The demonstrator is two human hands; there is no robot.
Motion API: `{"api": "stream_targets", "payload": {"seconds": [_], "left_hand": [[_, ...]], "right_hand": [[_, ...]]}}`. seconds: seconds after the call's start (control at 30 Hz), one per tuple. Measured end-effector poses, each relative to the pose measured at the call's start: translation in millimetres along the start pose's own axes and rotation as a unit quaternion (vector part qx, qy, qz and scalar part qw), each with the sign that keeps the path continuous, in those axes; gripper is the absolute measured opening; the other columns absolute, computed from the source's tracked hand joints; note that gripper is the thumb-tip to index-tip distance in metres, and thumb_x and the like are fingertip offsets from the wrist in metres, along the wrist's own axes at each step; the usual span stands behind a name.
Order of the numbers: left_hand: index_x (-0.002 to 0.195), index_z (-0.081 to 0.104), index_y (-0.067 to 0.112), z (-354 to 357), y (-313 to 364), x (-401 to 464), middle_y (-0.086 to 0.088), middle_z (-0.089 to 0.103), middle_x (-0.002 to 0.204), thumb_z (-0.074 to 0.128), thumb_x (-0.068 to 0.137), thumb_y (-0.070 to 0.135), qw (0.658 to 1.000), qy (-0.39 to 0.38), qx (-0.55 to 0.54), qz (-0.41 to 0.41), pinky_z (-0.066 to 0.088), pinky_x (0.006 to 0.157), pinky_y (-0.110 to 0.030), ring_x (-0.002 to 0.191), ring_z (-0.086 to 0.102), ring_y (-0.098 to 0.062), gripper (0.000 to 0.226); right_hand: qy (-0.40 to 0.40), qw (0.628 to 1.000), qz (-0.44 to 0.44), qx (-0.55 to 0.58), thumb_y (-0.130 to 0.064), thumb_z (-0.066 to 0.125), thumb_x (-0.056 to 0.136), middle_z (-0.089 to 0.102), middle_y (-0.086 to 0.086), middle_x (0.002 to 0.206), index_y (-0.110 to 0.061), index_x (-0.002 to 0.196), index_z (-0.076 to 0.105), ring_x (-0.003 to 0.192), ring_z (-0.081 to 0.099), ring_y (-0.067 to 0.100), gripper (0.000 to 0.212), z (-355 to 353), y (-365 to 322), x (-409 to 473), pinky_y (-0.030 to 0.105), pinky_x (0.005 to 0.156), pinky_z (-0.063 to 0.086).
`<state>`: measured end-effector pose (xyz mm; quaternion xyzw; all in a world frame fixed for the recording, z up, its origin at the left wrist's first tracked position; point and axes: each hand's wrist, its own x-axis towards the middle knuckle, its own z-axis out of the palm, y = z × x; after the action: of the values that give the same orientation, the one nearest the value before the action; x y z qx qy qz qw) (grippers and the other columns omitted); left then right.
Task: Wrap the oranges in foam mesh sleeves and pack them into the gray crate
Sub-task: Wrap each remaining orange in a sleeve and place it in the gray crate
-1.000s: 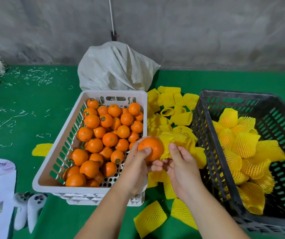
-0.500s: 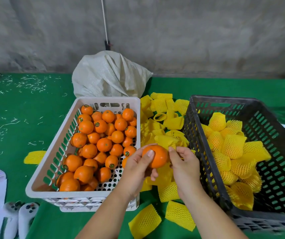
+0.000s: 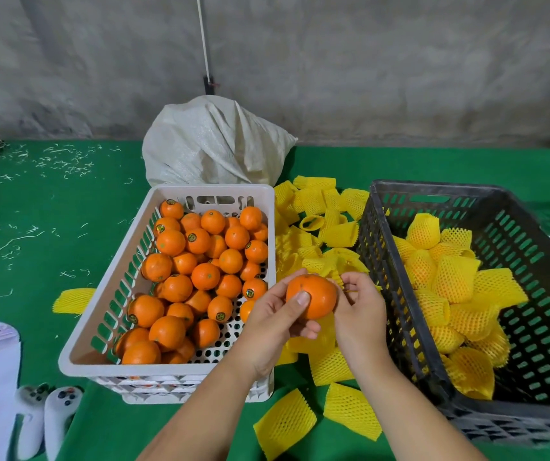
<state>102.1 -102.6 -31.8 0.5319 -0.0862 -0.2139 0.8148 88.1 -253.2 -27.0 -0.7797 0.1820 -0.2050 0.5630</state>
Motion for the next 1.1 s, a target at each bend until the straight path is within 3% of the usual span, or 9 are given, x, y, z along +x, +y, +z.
{"api": "stream_targets", "payload": {"seconds": [0.17, 0.33, 0.43, 0.53, 0.67, 0.83, 0.9, 0.97, 1.1], "left_hand": [[0.134, 0.066, 0.016, -7, 1, 2, -0.016, 0.075, 0.105, 0.097, 0.062, 0.058, 0.999, -0.032, -0.004, -0.028, 0.060, 0.061, -0.025, 0.064, 0.071, -0.019, 0.089], [0.112, 0.081, 0.022, -13, 2, 3, -0.013, 0.069, 0.077, 0.094, 0.065, 0.062, 0.996, -0.079, 0.009, -0.052, 0.052, 0.052, -0.020, 0.052, 0.063, -0.011, 0.063], [0.116, 0.077, 0.013, -8, 1, 4, -0.009, 0.069, 0.071, 0.091, 0.071, 0.060, 0.998, -0.053, 0.020, -0.033, 0.050, 0.052, -0.019, 0.054, 0.062, -0.010, 0.067], [0.134, 0.065, 0.007, 0, -2, 5, -0.008, 0.074, 0.090, 0.088, 0.076, 0.049, 0.999, 0.016, 0.048, 0.000, 0.053, 0.056, -0.023, 0.061, 0.065, -0.017, 0.076], [0.136, 0.049, 0.029, 6, -4, 3, -0.013, 0.059, 0.129, 0.083, 0.083, 0.031, 0.994, 0.075, 0.070, 0.045, 0.059, 0.063, -0.032, 0.071, 0.070, -0.029, 0.063], [0.141, 0.049, 0.048, 11, -9, 7, -0.005, 0.048, 0.144, 0.079, 0.084, 0.048, 0.977, 0.129, 0.157, 0.069, 0.064, 0.089, -0.045, 0.119, 0.065, -0.027, 0.065], [0.138, 0.051, 0.043, 14, -10, 8, -0.021, 0.055, 0.135, 0.074, 0.088, 0.039, 0.978, 0.152, 0.127, 0.060, 0.062, 0.092, -0.056, 0.115, 0.066, -0.039, 0.055], [0.139, 0.047, 0.035, 11, -9, 8, -0.025, 0.065, 0.123, 0.067, 0.092, 0.027, 0.988, 0.136, 0.060, 0.044, 0.060, 0.096, -0.056, 0.112, 0.067, -0.044, 0.052], [0.144, 0.043, 0.033, -1, -5, 5, -0.010, 0.068, 0.109, 0.058, 0.087, 0.006, 0.999, 0.040, 0.021, 0.020, 0.058, 0.086, -0.037, 0.101, 0.068, -0.025, 0.065]], "right_hand": [[-0.029, 0.998, -0.031, -0.040, -0.025, 0.073, 0.094, 0.066, -0.006, 0.091, -0.026, 0.099, 0.064, 0.086, 0.064, 0.012, 0.011, -7, 0, 8, 0.026, 0.074, 0.052], [-0.062, 0.998, -0.007, -0.020, -0.023, 0.078, 0.091, 0.067, -0.001, 0.089, -0.019, 0.093, 0.067, 0.087, 0.066, 0.020, 0.012, -3, -2, 10, 0.037, 0.076, 0.058], [-0.103, 0.994, 0.021, 0.013, -0.017, 0.072, 0.095, 0.071, -0.002, 0.094, -0.025, 0.096, 0.070, 0.091, 0.069, 0.020, 0.008, -8, 1, 13, 0.043, 0.081, 0.059], [-0.108, 0.993, 0.016, 0.034, -0.012, 0.067, 0.098, 0.074, -0.002, 0.092, -0.027, 0.096, 0.070, 0.089, 0.071, 0.017, 0.015, -18, 0, 15, 0.040, 0.080, 0.060], [-0.102, 0.992, -0.009, 0.075, -0.012, 0.069, 0.097, 0.073, 0.002, 0.088, -0.025, 0.095, 0.069, 0.088, 0.069, 0.015, 0.013, -28, -3, 8, 0.035, 0.078, 0.056], [-0.116, 0.987, -0.069, 0.085, -0.017, 0.072, 0.095, 0.071, -0.008, 0.090, -0.030, 0.096, 0.068, 0.087, 0.068, 0.011, 0.013, -33, -12, -10, 0.026, 0.075, 0.057], [-0.145, 0.983, -0.091, 0.063, -0.019, 0.071, 0.096, 0.070, -0.010, 0.090, -0.032, 0.097, 0.067, 0.088, 0.068, 0.011, 0.013, -29, -16, -17, 0.026, 0.075, 0.057], [-0.174, 0.979, -0.101, 0.039, -0.022, 0.070, 0.097, 0.070, -0.012, 0.093, -0.035, 0.100, 0.066, 0.090, 0.068, 0.010, 0.014, -24, -16, -24, 0.026, 0.076, 0.056], [-0.165, 0.976, -0.142, -0.027, -0.015, 0.071, 0.094, 0.057, -0.015, 0.100, -0.035, 0.111, 0.060, 0.097, 0.057, 0.007, 0.028, -17, -13, -27, 0.016, 0.080, 0.047]]}}
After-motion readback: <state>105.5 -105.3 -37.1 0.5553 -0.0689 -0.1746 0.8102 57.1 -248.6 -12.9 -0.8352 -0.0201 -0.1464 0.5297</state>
